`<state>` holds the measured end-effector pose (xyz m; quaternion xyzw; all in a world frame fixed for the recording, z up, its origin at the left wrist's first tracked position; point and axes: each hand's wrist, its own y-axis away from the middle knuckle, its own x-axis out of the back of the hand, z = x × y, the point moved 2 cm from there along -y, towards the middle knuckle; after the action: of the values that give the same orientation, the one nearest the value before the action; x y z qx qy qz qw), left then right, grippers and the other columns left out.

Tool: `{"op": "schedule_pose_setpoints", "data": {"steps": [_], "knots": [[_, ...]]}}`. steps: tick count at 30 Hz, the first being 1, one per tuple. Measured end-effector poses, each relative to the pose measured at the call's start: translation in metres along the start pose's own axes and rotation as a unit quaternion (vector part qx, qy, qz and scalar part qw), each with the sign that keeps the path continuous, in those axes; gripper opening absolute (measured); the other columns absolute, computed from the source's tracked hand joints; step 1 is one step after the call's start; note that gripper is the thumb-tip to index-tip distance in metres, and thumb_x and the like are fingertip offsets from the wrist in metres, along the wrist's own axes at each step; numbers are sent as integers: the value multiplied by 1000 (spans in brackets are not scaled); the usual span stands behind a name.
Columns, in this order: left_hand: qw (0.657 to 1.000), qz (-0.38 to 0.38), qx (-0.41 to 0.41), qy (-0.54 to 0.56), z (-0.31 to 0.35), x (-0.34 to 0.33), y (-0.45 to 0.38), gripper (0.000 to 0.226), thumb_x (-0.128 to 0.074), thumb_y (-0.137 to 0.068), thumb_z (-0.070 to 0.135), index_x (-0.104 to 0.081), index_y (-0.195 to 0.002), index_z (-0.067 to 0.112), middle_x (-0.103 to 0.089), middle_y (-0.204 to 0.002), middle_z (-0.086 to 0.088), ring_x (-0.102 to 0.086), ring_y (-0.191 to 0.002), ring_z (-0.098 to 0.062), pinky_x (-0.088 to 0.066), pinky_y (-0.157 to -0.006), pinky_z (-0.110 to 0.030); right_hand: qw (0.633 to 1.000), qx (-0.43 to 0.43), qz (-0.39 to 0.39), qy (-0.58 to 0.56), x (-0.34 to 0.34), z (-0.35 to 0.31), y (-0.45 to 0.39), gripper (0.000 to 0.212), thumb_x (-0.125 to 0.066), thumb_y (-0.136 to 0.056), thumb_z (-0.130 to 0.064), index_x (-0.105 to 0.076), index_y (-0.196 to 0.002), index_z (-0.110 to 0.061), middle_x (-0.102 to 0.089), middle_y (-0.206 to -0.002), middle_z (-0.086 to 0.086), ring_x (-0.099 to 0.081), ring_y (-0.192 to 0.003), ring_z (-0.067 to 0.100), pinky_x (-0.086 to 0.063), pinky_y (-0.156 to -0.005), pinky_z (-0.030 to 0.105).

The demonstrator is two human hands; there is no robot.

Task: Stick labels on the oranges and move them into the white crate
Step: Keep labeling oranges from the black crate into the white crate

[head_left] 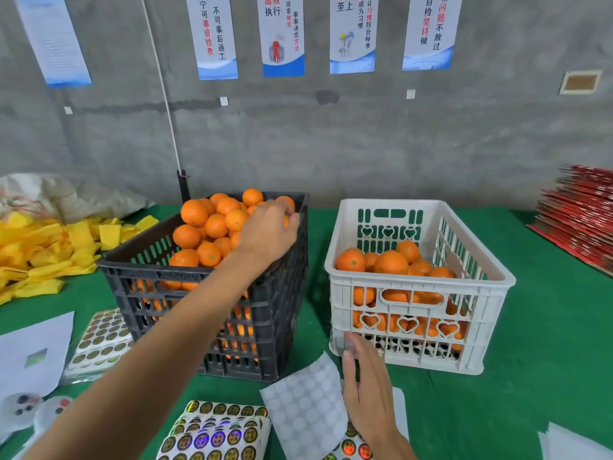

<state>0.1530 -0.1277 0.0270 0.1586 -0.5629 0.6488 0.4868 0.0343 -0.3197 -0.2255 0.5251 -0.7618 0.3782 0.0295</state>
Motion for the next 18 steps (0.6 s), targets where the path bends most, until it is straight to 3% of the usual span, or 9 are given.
{"op": "schedule_pose_setpoints", "data": {"steps": [2, 4, 7, 11, 14, 16, 18], "knots": [[988, -103, 88, -79, -40, 3, -8, 34, -58, -101, 31, -62, -127, 9, -64, -127, -22, -58, -122, -40, -49, -94, -46, 1000, 8, -1, -4, -4, -2, 1, 40, -36, -106, -48, -53, -140, -36, -45, -139, -38, -42, -132, -12, -32, -108, 11], [950, -225, 165, -144, -77, 1, -12, 55, -62, -99, 38, -49, -147, 17, -48, -151, -21, -44, -141, -40, -41, -112, -48, 1000, 22, 2, 3, -8, 0, 3, 39, -38, -105, -46, -54, -139, -35, -48, -137, -34, -46, -129, -10, -44, -104, 24], [909, -313, 203, -188, -120, -4, -24, 82, -71, -94, 49, -28, -161, 28, -27, -164, -19, -32, -149, -41, -37, -117, -54, 1000, 26, 3, 7, -11, 3, 3, 40, -35, -105, -53, -55, -137, -37, -49, -136, -33, -51, -123, -8, -56, -93, 34], [908, -306, 197, -210, -152, -13, -44, 98, -77, -90, 48, -15, -164, 30, -10, -168, -24, -29, -149, -49, -40, -114, -59, 999, 23, 24, 33, -15, 3, 2, 50, -31, -104, -60, -58, -136, -33, -58, -133, -25, -61, -113, 3, -61, -81, 37], [933, -265, 174, -171, -159, -22, -60, 92, -80, -88, 42, -23, -158, 20, -22, -161, -24, -46, -137, -45, -47, -107, -54, 998, 8, 31, 55, -18, -3, 2, 36, -42, -103, -52, -60, -131, -38, -59, -127, -28, -65, -103, 2, -61, -74, 33], [957, -210, 165, -110, -159, -28, -70, 86, -81, -88, 40, -30, -151, 12, -35, -152, -22, -53, -127, -42, -50, -102, -53, 996, -35, 46, 63, -26, -3, -3, 30, -72, -92, -16, -71, -121, -24, -71, -115, -10, -72, -99, 20, -59, -79, 41], [972, -162, 160, -63, -158, -33, -80, 88, -79, -89, 41, -28, -152, 9, -40, -149, -21, -54, -125, -41, -49, -101, -52, 993, -107, 36, 22, -32, -1, -10, 47, -82, -71, 14, -77, -111, -12, -75, -105, 6, -72, -99, 39, -51, -86, 44]]}}
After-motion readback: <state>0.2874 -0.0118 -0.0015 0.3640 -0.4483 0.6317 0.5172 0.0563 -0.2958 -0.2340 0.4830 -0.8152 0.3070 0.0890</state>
